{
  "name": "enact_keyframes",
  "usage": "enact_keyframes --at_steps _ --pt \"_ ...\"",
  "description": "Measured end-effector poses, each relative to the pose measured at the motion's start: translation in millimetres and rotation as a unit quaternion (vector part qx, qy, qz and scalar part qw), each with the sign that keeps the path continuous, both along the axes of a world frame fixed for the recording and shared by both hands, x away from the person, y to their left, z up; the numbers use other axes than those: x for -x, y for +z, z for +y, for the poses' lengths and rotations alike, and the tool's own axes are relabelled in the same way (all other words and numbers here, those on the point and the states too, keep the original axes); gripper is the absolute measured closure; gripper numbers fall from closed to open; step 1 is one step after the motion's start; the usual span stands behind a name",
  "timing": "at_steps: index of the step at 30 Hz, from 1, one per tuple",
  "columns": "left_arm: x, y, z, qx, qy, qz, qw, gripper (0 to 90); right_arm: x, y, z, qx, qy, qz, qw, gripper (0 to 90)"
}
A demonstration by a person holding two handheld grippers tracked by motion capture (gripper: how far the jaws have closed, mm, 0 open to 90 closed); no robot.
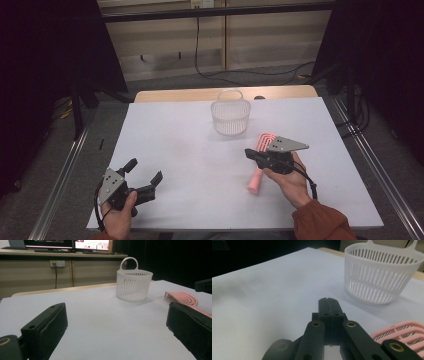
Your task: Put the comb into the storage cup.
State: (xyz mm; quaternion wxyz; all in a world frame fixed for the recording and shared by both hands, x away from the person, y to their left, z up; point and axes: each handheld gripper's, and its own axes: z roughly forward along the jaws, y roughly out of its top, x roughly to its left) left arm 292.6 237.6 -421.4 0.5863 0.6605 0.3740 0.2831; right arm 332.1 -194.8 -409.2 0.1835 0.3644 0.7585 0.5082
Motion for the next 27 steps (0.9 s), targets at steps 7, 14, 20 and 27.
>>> enact_keyframes --at_steps 7,14,20,27 --pt "-0.1 0.0 0.1 -0.002 -0.001 0.0 1.0 3.5 -2.1 0.0 1.1 0.009 0.015 0.058 0.9982 90.0" --pt "-0.1 0.1 0.1 -0.001 -0.002 0.0 1.0 3.5 -3.7 -1.7 5.0 0.022 0.027 0.106 0.9938 90.0" --pt "0.8 0.1 0.4 0.001 0.002 -0.002 1.0 3.6 -1.7 -1.8 7.4 0.037 0.035 0.132 0.99 90.0" --pt "0.5 0.3 -0.2 -0.003 0.0 -0.003 1.0 3.6 0.1 -3.8 11.6 0.048 0.035 0.148 0.9872 90.0"
